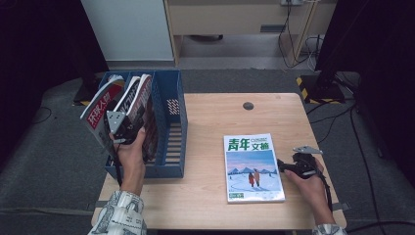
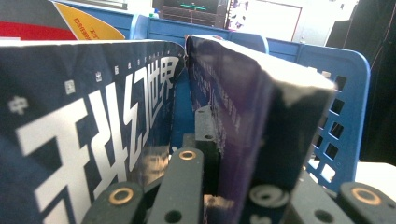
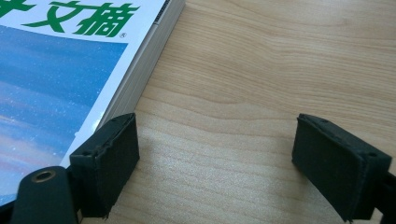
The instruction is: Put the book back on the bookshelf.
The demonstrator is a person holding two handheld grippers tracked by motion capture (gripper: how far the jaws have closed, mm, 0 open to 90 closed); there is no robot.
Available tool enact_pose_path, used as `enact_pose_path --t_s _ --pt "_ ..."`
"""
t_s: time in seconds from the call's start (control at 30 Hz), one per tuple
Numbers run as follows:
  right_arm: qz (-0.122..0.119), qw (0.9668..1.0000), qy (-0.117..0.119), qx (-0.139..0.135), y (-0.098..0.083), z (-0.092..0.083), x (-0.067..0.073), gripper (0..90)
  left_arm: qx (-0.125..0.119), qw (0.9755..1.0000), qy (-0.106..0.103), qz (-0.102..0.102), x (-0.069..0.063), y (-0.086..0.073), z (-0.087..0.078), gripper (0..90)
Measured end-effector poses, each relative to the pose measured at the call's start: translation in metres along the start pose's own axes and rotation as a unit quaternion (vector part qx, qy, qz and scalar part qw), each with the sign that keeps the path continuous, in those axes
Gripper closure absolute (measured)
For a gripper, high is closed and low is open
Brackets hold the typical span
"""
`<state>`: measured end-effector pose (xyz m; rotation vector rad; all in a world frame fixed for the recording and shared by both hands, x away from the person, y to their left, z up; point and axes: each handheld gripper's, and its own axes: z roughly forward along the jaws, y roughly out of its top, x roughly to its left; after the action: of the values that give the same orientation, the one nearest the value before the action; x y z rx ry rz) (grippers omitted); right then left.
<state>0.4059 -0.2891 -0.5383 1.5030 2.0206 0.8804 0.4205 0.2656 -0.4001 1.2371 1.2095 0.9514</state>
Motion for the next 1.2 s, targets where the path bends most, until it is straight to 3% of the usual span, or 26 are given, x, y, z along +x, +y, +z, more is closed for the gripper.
enact_pose_path --t_s 0.37,0.6,0.73,1.2 --pt "-0.001 1.0 0.0 0.0 0.0 0.0 0.0 15.0 0.014 0.9997 0.012 -0.014 0.003 0.002 0.001 81.9" --pt "-0.001 1.0 -0.001 -0.001 0.0 0.0 0.0 15.0 0.025 0.9995 0.01 -0.017 0.002 0.004 -0.003 75.6" --pt "-0.001 1.0 -0.001 0.0 0.0 0.0 0.0 15.0 0.029 0.9995 0.012 -0.003 0.002 0.003 -0.008 72.5" --pt "0.0 1.0 -0.001 0.0 0.0 0.0 0.0 15.0 0.026 0.9996 -0.003 -0.012 0.011 -0.005 -0.038 67.7"
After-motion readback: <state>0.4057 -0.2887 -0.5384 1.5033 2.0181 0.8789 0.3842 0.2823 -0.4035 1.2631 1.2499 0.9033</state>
